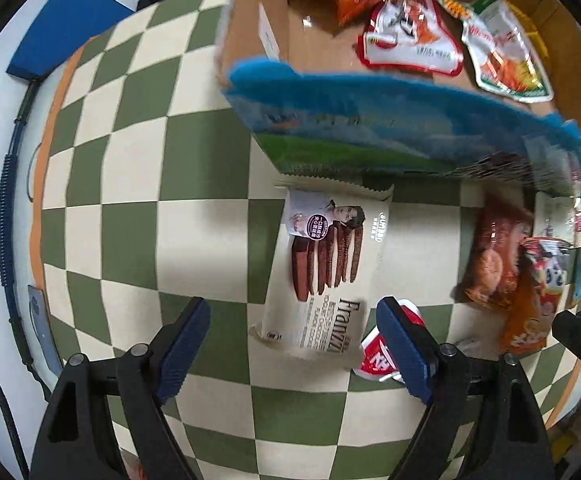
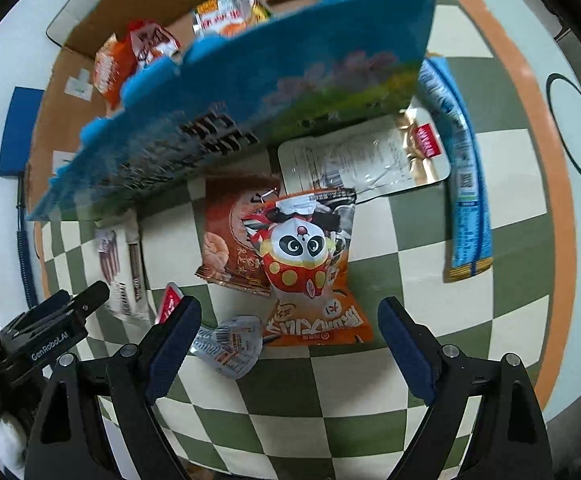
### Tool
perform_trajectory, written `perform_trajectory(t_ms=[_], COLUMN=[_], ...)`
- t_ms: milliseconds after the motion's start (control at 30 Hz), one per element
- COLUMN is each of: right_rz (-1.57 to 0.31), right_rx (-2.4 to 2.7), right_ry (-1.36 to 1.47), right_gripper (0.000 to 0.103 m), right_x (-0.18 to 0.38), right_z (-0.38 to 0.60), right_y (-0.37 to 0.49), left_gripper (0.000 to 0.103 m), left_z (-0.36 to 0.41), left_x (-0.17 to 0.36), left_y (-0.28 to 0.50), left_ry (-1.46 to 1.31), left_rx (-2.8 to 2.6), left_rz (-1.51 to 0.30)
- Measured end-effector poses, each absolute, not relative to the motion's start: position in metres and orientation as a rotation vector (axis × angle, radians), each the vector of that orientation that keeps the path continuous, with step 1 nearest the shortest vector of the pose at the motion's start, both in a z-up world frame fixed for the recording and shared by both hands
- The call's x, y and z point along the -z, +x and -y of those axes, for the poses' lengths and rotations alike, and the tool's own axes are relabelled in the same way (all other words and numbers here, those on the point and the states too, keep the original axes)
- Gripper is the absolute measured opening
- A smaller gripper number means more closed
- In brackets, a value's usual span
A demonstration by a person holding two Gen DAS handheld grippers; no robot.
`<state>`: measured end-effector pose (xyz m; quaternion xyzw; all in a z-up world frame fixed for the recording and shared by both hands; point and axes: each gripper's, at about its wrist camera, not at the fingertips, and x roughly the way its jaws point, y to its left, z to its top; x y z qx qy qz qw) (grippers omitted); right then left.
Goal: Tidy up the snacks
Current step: 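Move both open tools back toward the remaining snacks in front of the box, then grasp the Franzzi cookie pack with left tool while right tool grasps the panda bag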
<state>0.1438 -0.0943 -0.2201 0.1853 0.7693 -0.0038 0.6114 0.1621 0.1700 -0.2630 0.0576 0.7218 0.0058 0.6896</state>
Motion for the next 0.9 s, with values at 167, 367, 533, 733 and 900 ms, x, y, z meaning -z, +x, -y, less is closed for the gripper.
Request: perform_trajectory(t_ms=[167, 367, 533, 733, 900], right_rz=[-1.807, -1.84, -1.868, -1.883, -1.883], right_rx=[0.014, 0.031, 0.038, 0.048, 0.069], right_ry=[0.417, 0.407, 0.405, 0.398, 0.352], right_gripper=[0.092, 0.092, 0.092, 0.086, 0.068], right_x=[0.237, 0.254, 0.267, 0.278, 0.279], right_z=[0.088, 0.084, 0.082, 0.076, 0.073], right_y=[0.146, 0.146, 0.142, 0.138, 0.132], left_gripper=[0.085, 0.085, 0.085, 0.061, 0.057], left_z=[-0.168, -0.167, -0.168, -0.161, -0.155], left_x=[0.282, 0.297, 0.302, 0.302, 0.299], left_y=[0.167, 0.172, 0.173, 0.166, 0.162], left_ry=[0.137, 0.135, 0.148, 0.145, 0.149], left_rx=[0.01, 0.023, 0.026, 0.028, -0.002], left_rz=[-1.657, -1.686, -1.681, -1.679, -1.674])
